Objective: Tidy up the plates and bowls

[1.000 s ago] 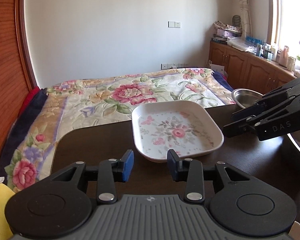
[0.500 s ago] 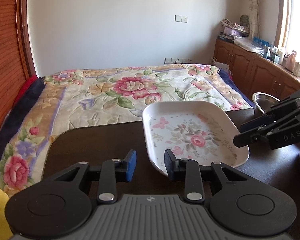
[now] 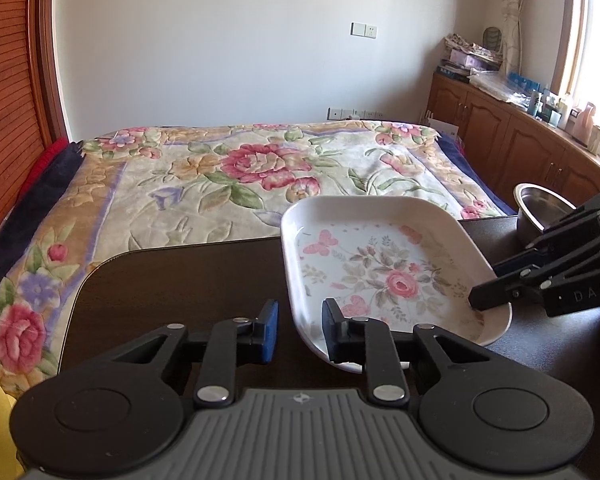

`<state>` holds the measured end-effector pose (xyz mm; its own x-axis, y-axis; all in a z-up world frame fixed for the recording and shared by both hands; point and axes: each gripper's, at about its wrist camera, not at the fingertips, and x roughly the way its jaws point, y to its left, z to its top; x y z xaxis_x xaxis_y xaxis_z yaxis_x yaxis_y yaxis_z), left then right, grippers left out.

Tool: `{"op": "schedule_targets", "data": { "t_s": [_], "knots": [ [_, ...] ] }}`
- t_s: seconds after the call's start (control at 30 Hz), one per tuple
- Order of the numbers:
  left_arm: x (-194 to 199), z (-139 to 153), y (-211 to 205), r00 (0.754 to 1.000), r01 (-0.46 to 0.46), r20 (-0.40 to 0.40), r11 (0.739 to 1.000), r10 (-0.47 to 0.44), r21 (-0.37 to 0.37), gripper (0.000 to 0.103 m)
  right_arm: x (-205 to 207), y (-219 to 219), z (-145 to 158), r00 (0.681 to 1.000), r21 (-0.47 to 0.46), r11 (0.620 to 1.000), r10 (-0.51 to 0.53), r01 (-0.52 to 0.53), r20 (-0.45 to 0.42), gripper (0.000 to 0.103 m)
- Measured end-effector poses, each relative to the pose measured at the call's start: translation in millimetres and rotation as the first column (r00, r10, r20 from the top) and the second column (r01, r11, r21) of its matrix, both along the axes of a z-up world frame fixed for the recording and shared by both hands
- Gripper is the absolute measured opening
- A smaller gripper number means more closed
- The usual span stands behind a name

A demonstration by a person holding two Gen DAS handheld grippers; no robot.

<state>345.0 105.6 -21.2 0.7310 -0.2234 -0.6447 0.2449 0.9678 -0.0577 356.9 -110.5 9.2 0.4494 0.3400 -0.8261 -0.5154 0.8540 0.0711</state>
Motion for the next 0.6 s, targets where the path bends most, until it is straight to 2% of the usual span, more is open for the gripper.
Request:
{"op": "schedule_targets", "data": {
  "t_s": [0.27,0.4,0.6],
  "knots": [
    [1,-1,-1,1.0,0.006,-0.008,1.0,-0.006,-0.017,0.015,1,-1,0,1.0,0.0,1.0,0.008,-0.008,-0.001,0.021],
    [-5,0,-4,1.0,0.014,-0.007,1.0,-0.014,0.006,0.015,-1,-2,1,1.0,0.009,1.0,0.019,-0.019,-0.004,0.021],
    [-21,3,0,1.0,0.03,-0.011,1.0,-0.03,-0.001,0.015,-12,-3,4,1.0,0.023,0.999,0.025,-0.026,0.01,0.021]
  ]
}}
